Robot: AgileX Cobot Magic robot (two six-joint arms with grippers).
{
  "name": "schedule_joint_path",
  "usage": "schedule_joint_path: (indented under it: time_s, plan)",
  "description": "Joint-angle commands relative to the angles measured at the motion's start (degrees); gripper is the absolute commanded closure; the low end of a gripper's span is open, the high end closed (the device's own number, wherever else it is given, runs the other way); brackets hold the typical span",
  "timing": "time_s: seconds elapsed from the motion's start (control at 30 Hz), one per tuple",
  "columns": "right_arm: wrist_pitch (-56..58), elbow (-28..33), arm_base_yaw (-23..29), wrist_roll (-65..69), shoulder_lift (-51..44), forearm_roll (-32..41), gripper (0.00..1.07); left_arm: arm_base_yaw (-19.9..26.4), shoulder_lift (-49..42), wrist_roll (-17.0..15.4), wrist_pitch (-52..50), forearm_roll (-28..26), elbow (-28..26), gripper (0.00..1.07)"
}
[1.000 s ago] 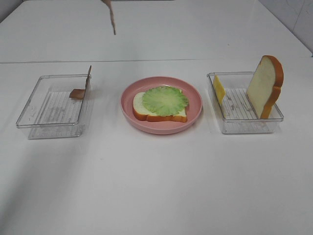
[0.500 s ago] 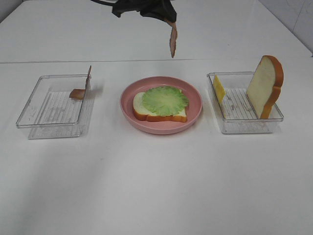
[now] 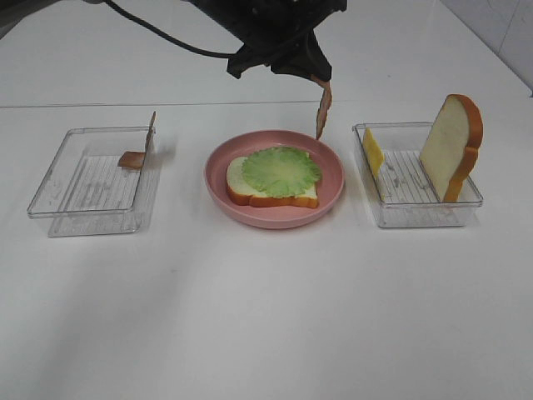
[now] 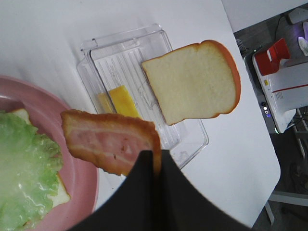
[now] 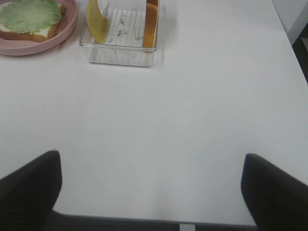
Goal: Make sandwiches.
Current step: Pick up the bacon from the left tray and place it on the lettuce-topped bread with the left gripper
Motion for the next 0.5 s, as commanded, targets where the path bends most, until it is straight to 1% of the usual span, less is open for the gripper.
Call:
schedule_joint_path:
  time_s: [0.03, 0.23, 0.37, 0.4, 0.43, 0.5]
  plan:
    - [0.17, -0.23, -0.17, 0.40, -1.95, 0.34, 0.09, -0.57, 1.32, 0.57, 1.38, -1.32, -0.34, 1.07]
    - [0.17, -0.23, -0.17, 0.40, -1.95, 0.40, 0.09, -0.74, 4.07, 0.57, 2.58, -2.41, -0.34, 1.07]
    - [0.17, -0.23, -0.17, 0.40, -1.95, 0.40, 0.09, -0.74, 5.16, 0.63, 3.67, -2.06, -0.34, 1.07]
    - [0.17, -0.23, -0.17, 0.40, -1.95, 0.40, 0.09, -0.46, 5.56, 0.63, 4.64, -0.74, -0.34, 1.07]
    - [0.17, -0.23, -0.17, 0.40, -1.95, 0.40, 0.09, -0.46, 5.56, 0.63, 4.64, -0.74, -0.34, 1.07]
    - [0.17, -0.23, -0.17, 0.40, -1.95, 0.40, 0.09, 0.06, 5.73, 0.40, 5.79, 2.41, -0.34, 1.07]
